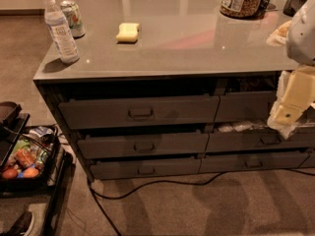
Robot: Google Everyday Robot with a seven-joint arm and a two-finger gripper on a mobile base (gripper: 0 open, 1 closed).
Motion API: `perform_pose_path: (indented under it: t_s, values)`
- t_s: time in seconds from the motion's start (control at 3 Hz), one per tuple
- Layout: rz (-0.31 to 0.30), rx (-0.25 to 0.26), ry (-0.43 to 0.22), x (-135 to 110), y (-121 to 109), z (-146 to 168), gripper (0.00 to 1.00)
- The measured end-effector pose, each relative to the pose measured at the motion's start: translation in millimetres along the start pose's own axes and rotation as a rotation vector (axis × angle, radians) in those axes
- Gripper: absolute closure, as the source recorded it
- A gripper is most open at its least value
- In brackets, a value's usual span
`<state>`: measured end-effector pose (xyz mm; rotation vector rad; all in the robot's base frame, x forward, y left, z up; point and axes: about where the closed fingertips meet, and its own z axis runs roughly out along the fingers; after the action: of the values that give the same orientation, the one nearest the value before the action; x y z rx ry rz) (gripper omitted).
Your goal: Open middle drawer
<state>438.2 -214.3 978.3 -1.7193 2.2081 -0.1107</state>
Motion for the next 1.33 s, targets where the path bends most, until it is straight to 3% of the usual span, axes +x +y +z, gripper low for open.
perform_pose_path:
  t_s: [0.33,0.67,1.0,1.33]
  values:
    - [-0.049,0.038,-0.075,-4,28,-2,0.00]
    - [-0.032,0.058,-0.216,20,48,33,0.00]
    - [-0.045,0.138,-0.290,15,38,23,0.00]
    - [-0.047,0.138,-0.291,14,37,23,0.00]
